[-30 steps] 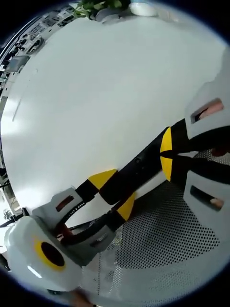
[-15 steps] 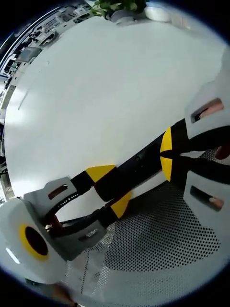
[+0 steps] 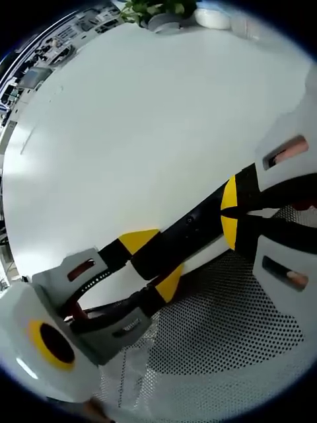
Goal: Press the specified remote control buttons in sequence, fully releasing each button before pressing the next.
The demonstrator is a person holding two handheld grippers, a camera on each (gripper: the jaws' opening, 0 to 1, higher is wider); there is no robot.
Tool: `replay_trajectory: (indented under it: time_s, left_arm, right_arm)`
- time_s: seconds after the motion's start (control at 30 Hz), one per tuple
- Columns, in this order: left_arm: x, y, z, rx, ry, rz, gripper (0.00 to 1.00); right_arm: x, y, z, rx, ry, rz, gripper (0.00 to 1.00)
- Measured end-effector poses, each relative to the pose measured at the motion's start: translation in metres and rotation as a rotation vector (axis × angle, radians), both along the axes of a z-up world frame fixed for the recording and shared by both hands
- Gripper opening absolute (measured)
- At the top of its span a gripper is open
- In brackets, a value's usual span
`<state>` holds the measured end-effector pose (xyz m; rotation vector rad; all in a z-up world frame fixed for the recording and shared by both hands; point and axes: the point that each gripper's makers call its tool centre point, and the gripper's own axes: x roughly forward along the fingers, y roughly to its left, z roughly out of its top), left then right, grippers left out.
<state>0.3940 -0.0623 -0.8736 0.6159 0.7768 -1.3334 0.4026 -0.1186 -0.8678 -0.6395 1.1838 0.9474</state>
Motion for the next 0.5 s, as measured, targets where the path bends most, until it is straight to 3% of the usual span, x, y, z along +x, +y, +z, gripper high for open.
replay_trajectory:
  time_s: [0.13, 0.33, 0.5]
  left_arm:
    - [-0.0001, -0.0001, 0.0001, -0.003, 0.003, 0.002, 0.24]
    - [0.0001, -0.0001, 0.0002, -0.007, 0.004, 0.004, 0.24]
    - [0.0001, -0.0001, 0.0004, -0.009, 0.004, 0.004, 0.24]
  right_arm:
    - [0.0001, 0.0008, -0.0002, -0.02, -0.003, 0.002, 0.0]
    - [0.0015, -0.0014, 0.0008, 0.004, 0.033, -0.073, 0.0]
    - [0.0002, -0.0003, 0.0009, -0.007, 0.025, -0.052, 0.0]
